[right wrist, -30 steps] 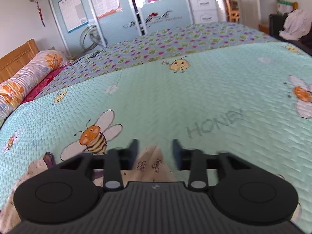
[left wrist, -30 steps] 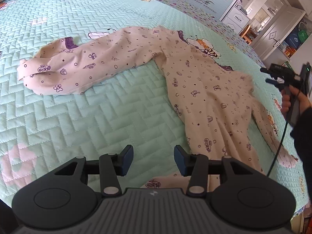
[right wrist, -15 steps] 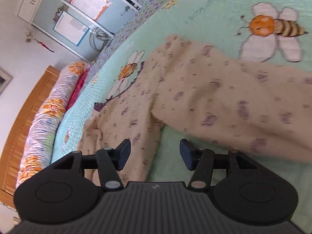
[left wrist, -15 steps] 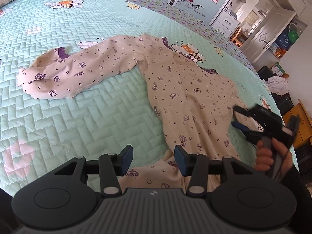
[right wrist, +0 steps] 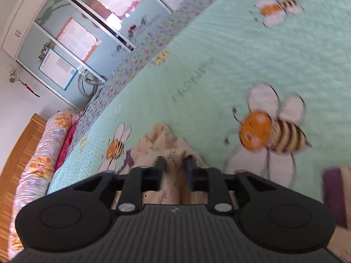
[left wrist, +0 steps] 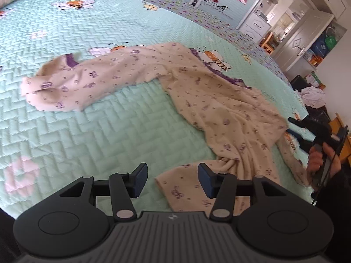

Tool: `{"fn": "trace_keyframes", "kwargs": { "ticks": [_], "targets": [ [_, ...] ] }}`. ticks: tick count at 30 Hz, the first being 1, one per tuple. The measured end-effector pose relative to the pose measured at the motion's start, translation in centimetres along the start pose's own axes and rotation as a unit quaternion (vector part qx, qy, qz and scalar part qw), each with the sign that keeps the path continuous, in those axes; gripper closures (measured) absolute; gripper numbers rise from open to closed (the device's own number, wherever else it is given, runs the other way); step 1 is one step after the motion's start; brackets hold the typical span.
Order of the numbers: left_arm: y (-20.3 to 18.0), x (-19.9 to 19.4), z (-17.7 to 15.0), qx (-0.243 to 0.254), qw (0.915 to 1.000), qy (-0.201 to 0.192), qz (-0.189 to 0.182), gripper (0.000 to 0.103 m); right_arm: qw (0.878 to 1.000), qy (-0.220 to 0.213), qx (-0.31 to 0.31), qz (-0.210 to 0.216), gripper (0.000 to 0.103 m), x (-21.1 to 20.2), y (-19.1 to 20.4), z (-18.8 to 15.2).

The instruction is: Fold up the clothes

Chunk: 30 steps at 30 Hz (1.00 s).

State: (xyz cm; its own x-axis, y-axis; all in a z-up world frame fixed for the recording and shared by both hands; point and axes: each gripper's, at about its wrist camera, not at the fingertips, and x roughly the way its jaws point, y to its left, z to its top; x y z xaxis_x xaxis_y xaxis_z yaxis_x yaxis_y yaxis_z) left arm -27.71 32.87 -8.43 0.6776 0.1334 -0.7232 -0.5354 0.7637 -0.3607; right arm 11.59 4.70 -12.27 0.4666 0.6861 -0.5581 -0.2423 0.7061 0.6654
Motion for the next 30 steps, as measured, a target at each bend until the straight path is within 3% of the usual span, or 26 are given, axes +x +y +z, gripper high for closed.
{"fn": "trace_keyframes", "kwargs": {
  "ticks": [4, 9, 14, 17, 21, 23, 26, 30],
  "targets": [
    [-1.6, 0.2, -0.4, 0.032, 0.9992, 0.005, -0.021, 0.049, 0.996, 0.07, -0.048, 0.023, 0.056, -3.5, -0.3, -6.6],
    [-3.8, 0.8, -1.1, 0.079, 0.9958, 0.014, -0.045, 0.049, 0.993, 0.102, -0.039, 0.051, 0.055, -8.7, -0.9, -14.2],
    [-7.0, 2.8, -2.7, 0.159, 0.9855, 0.042, -0.042, 0.048, 0.992, 0.11, -0.025, 0.049, 0.055, -10.7, -1.3, -15.8],
    [-7.5, 3.3, -3.7, 0.177, 0.9823, 0.052, -0.032, 0.048, 0.99, 0.126, 0.007, 0.065, 0.055, -11.2, -1.8, -16.1],
    [-6.4, 1.7, -4.2, 0.198, 0.9794, 0.037, -0.013, 0.048, 0.987, 0.139, 0.001, 0.079, 0.052, -12.5, -1.9, -17.4],
    [-5.9, 1.2, -4.7, 0.234, 0.9716, 0.026, 0.02, 0.048, 0.988, 0.133, -0.04, 0.069, 0.052, -12.9, -1.0, -18.1],
    [-5.4, 1.0, -5.7, 0.303, 0.9487, 0.003, 0.089, 0.048, 0.982, 0.107, -0.154, 0.025, 0.052, -13.4, 1.7, -19.2],
    [-5.0, 1.0, -6.6, 0.368, 0.921, -0.018, 0.125, 0.048, 0.938, 0.063, -0.338, -0.05, 0.052, -13.1, 6.0, -21.8]
  ]
}}
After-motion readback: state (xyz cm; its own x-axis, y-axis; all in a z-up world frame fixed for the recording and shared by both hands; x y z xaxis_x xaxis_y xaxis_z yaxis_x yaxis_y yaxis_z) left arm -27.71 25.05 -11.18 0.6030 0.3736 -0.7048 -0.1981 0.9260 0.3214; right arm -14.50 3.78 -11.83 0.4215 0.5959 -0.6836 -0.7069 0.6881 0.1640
